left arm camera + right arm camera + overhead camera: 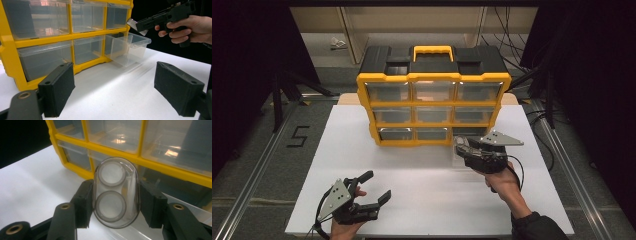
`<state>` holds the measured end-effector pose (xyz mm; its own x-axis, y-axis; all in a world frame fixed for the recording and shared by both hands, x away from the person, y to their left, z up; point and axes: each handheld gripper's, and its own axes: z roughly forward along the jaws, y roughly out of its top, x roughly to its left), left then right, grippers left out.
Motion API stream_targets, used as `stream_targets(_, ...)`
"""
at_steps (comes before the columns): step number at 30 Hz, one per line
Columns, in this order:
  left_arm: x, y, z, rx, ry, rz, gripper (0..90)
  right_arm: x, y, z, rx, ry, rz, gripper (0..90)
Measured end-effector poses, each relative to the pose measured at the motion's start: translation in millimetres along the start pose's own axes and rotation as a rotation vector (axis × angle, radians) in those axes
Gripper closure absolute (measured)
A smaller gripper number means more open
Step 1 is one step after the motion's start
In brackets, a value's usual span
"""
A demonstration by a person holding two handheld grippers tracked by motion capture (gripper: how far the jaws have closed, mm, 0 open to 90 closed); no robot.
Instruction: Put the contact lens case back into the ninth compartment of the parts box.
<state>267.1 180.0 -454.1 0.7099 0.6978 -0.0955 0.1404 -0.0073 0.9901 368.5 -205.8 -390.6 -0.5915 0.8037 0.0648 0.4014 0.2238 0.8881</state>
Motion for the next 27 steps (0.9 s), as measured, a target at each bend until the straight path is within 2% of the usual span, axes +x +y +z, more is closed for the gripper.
stream_targets(9, 0.2, 0.0, -0.2, -0.001, 0.001, -0.001, 16.2, -12.8, -1.4, -2.3, -0.007, -0.026, 0.030, 49.4)
stream_targets(27, 0.3, 0.1, -0.3, -0.002, 0.002, -0.001, 16.2, -29.0, -5.9, -2.9, -0.004, -0.065, 0.071, 49.4)
